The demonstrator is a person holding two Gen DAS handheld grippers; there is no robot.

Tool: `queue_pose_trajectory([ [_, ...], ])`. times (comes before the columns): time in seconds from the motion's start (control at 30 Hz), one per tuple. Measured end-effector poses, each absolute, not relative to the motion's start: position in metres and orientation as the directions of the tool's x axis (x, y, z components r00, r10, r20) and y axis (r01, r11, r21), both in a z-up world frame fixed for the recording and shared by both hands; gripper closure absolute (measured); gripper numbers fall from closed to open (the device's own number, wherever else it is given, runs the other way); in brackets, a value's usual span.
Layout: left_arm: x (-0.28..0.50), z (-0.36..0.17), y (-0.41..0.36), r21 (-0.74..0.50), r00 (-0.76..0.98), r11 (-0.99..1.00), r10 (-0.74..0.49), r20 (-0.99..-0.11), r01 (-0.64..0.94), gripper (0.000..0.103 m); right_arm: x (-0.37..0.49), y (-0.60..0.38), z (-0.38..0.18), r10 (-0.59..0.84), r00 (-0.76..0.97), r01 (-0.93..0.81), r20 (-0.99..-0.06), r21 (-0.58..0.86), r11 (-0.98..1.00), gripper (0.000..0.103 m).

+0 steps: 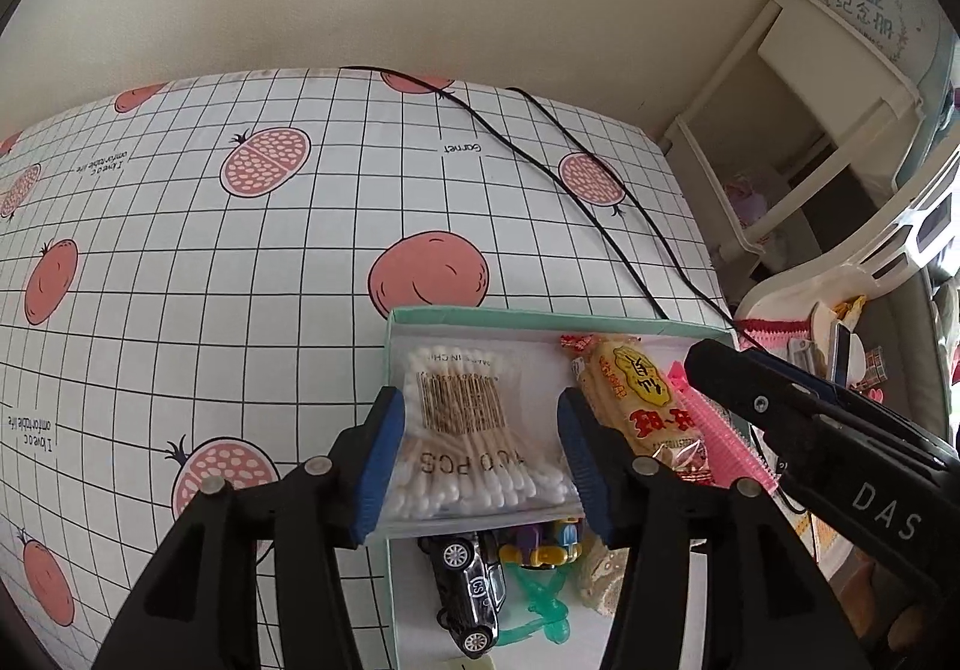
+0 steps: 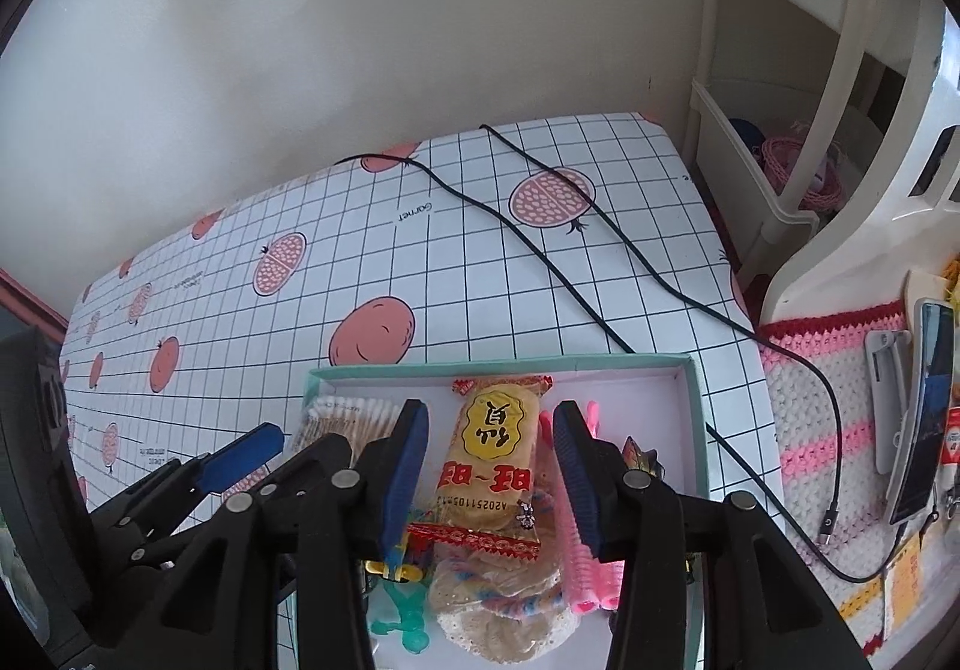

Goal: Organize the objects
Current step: 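Lower the swab bag into the tray with left tool while right tool lowers the snack, then open both tools and withdraw them up from the tray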

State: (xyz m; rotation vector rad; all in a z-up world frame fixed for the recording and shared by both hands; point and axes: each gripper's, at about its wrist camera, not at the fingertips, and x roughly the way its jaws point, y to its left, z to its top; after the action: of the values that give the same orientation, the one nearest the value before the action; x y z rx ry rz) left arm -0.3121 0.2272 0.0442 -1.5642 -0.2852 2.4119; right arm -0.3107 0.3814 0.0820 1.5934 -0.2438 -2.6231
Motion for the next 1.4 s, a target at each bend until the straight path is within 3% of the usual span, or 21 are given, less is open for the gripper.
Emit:
queue_pose_trajectory([
  [0.6,-0.313,0.059,0.195,-0.288,-0.461,-0.957,0.265,-0.847,-0.02,0.048,-0.308,0.38,0.083,-0.136,-0.474,-0.023,-0.87,0.167,-0.986,0.056],
  [0.67,-0.314,0.061,0.19,-0.282,-0.468,-0.96,0.249,-0.848,0.0,0.048,-0.308,0.379,0.081,-0.133,-0.472,-0.026,-0.871,0.165,-0.986,0.052],
  [0.73,-0.315,0.061,0.185,-0.273,-0.473,-0.962,0.233,-0.85,0.017,0.042,-0.308,0.379,0.08,-0.132,-0.473,-0.029,-0.871,0.165,-0.986,0.041],
  [0.87,-0.316,0.059,0.174,-0.25,-0.483,-0.966,0.189,-0.855,0.064,0.035,-0.309,0.379,0.077,-0.132,-0.47,-0.028,-0.873,0.165,-0.986,0.038],
  [1.0,-0.317,0.056,0.163,-0.233,-0.487,-0.968,0.158,-0.859,0.098,0.019,-0.31,0.378,0.074,-0.135,-0.468,-0.028,-0.873,0.168,-0.985,0.026],
  [1.17,-0.316,0.054,0.152,-0.216,-0.492,-0.967,0.126,-0.861,0.131,0.013,-0.311,0.378,0.071,-0.137,-0.465,-0.027,-0.875,0.169,-0.985,0.023],
  [1.23,-0.315,0.053,0.149,-0.209,-0.495,-0.968,0.114,-0.862,0.142,0.012,-0.311,0.378,0.07,-0.137,-0.464,-0.03,-0.875,0.17,-0.985,0.012],
  [1.4,-0.315,0.051,0.143,-0.196,-0.496,-0.967,0.092,-0.864,0.162,0.012,-0.312,0.378,0.069,-0.138,-0.465,-0.034,-0.874,0.173,-0.984,0.006],
])
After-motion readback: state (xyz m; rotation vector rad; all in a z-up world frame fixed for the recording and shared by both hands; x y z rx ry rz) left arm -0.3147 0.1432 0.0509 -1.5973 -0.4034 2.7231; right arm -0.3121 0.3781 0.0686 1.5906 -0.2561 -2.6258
